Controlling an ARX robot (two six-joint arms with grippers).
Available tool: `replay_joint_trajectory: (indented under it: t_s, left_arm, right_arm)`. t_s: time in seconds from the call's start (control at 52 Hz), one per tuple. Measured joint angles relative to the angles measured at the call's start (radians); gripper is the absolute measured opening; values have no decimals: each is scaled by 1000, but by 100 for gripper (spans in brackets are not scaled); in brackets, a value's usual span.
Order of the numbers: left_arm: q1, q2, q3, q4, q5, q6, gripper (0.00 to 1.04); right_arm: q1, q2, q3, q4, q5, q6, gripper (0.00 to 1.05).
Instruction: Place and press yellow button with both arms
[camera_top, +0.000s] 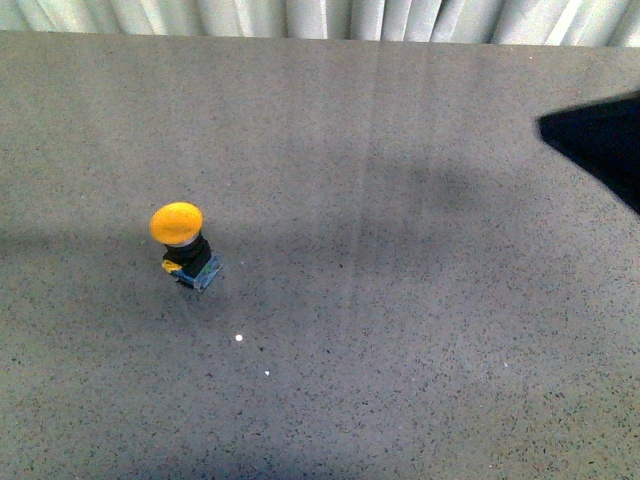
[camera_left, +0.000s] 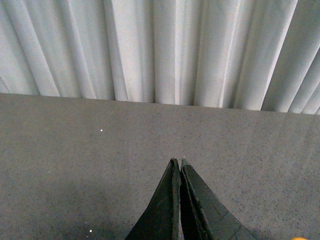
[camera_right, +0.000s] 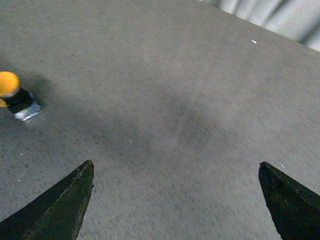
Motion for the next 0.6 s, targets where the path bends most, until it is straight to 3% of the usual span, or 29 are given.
replay_joint_trajectory:
  t_s: [0.212, 0.442, 0.596]
  left_arm:
    - [0, -116, -80, -31, 0, 1, 1]
    - [0, -272, -99, -169, 0, 2, 1]
    - [0, -362, -100, -253, 0, 2, 1]
  right_arm:
    - [163, 457, 318, 80, -81, -87, 96]
    - [308, 668, 488, 77, -109, -105, 95]
    - [333, 734, 530, 63, -135, -77, 71]
